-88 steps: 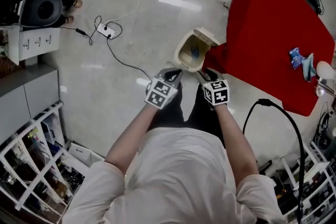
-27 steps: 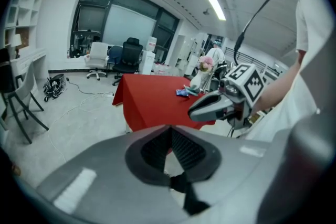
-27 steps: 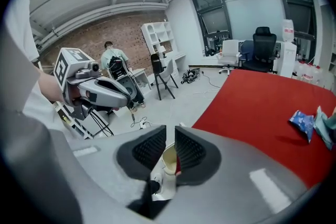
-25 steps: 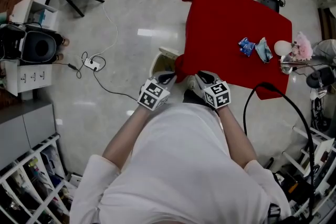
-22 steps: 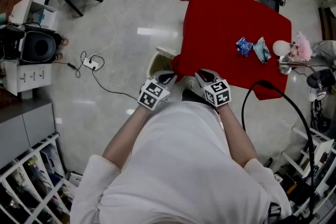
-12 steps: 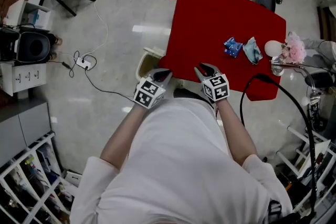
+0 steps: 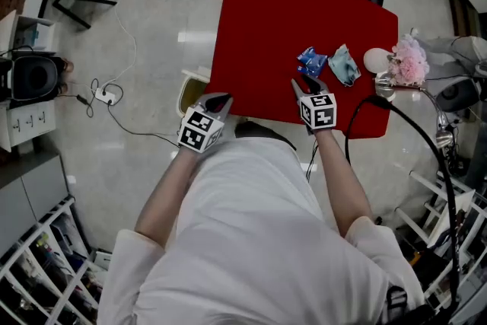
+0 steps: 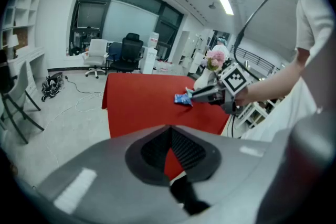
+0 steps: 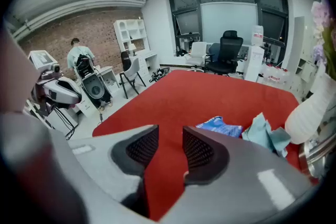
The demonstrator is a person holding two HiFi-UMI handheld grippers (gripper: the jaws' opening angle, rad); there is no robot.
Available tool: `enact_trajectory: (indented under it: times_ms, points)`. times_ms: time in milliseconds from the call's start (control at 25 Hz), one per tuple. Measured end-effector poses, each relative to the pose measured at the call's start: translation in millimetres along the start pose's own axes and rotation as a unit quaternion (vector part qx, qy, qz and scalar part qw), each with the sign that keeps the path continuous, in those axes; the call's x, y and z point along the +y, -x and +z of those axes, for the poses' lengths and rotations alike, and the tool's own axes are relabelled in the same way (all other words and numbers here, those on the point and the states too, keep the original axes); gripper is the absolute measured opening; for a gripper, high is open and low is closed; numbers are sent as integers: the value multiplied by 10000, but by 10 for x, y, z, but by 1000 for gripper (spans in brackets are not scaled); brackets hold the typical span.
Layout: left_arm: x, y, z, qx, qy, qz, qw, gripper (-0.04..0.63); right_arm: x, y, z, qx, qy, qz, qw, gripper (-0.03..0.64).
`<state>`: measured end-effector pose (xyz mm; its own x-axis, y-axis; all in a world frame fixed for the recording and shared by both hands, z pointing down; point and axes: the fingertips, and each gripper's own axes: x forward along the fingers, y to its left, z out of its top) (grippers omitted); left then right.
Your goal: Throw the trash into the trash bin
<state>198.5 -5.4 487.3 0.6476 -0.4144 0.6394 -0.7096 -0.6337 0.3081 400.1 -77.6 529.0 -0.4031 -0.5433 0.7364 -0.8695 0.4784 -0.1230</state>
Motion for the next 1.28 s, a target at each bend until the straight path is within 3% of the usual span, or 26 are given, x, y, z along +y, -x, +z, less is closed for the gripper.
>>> enact_trajectory:
  times_ms: [360,640,840,880,1080,1160,1280]
  points:
    - [-142,-452,270,249,-166,-257,9992,5,-598,-205,-141,399,-93,-273,9988,209]
    - [-58,-579,375,341,-52,-191,9992,5,-1005,-544,-264,876,-79,-456,9951,381]
    - [49,-554,286,450,139,-79,9989,5,-1171,-759,-405,1334,-149,-510,9896,385]
    - [73,-546,270,466,165,-67,9988,5,-1185,-776,-409,1383,-134,-562,9887,383]
    - [149,-518,192,481,287,-40,9984,5,-1184,-749,-422,1416,160,-789,9866,248]
    - [174,-492,165,465,318,-27,9984,5,-1154,-716,-416,1363,185,-812,9872,158]
    - [204,-429,113,403,349,-6,9986,5,-1061,-665,-444,1329,153,-791,9878,129]
